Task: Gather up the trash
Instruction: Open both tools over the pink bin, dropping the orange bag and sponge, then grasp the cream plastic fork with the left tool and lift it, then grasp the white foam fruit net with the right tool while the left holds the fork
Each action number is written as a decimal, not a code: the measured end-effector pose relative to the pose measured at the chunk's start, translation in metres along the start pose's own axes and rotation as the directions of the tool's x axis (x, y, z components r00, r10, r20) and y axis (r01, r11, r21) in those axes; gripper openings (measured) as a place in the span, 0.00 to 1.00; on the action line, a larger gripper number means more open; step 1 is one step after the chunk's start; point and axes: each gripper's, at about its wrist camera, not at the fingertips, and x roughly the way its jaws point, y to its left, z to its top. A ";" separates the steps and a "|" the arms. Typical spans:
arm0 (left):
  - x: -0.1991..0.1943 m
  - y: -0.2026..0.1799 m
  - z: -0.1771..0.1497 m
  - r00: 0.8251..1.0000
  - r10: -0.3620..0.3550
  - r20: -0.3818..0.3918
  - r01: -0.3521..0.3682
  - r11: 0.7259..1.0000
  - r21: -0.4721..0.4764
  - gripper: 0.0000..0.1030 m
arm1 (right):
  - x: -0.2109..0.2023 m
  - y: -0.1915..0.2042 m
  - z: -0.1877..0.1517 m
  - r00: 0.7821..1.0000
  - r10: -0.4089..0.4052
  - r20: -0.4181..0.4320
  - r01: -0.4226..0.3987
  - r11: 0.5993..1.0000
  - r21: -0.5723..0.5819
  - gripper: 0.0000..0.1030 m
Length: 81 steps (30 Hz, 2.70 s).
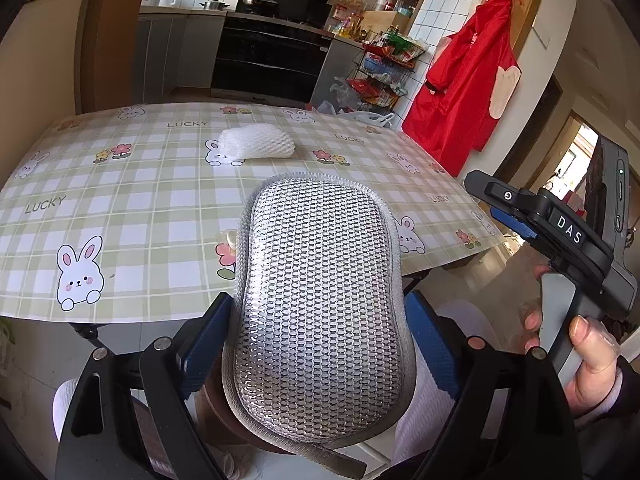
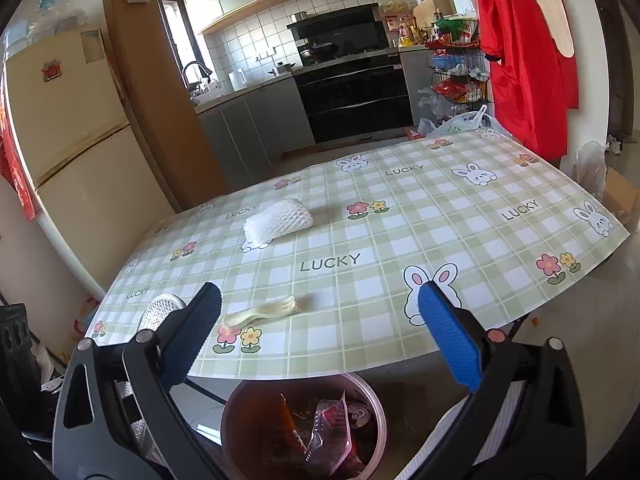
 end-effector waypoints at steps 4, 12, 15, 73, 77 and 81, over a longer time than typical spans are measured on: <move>0.004 -0.006 -0.001 1.000 -0.016 -0.014 0.016 1.000 0.022 0.83 | 0.002 0.001 -0.001 1.000 -0.003 -0.009 0.003 1.000 0.000 0.94; 0.004 -0.005 0.000 1.000 -0.025 -0.002 0.025 1.000 0.010 0.90 | 0.004 0.002 -0.003 1.000 -0.002 -0.014 0.002 1.000 -0.008 0.94; 0.001 0.002 0.001 1.000 -0.008 0.011 0.008 1.000 -0.020 0.90 | 0.004 0.003 -0.003 1.000 -0.003 -0.014 0.002 1.000 -0.013 0.94; 0.102 0.140 0.069 0.994 0.108 -0.024 -0.110 0.974 -0.196 0.13 | 0.183 -0.006 0.075 0.954 0.061 -0.295 -0.109 0.983 -0.149 0.94; 0.078 0.158 0.060 0.987 0.160 0.016 -0.151 0.954 -0.260 0.13 | 0.237 0.047 0.076 0.929 0.025 -0.368 -0.169 0.915 -0.365 0.94; 0.062 0.171 0.057 0.982 0.184 0.043 -0.163 0.939 -0.302 0.13 | 0.285 0.096 0.063 0.920 -0.090 -0.381 -0.181 0.766 -0.617 0.92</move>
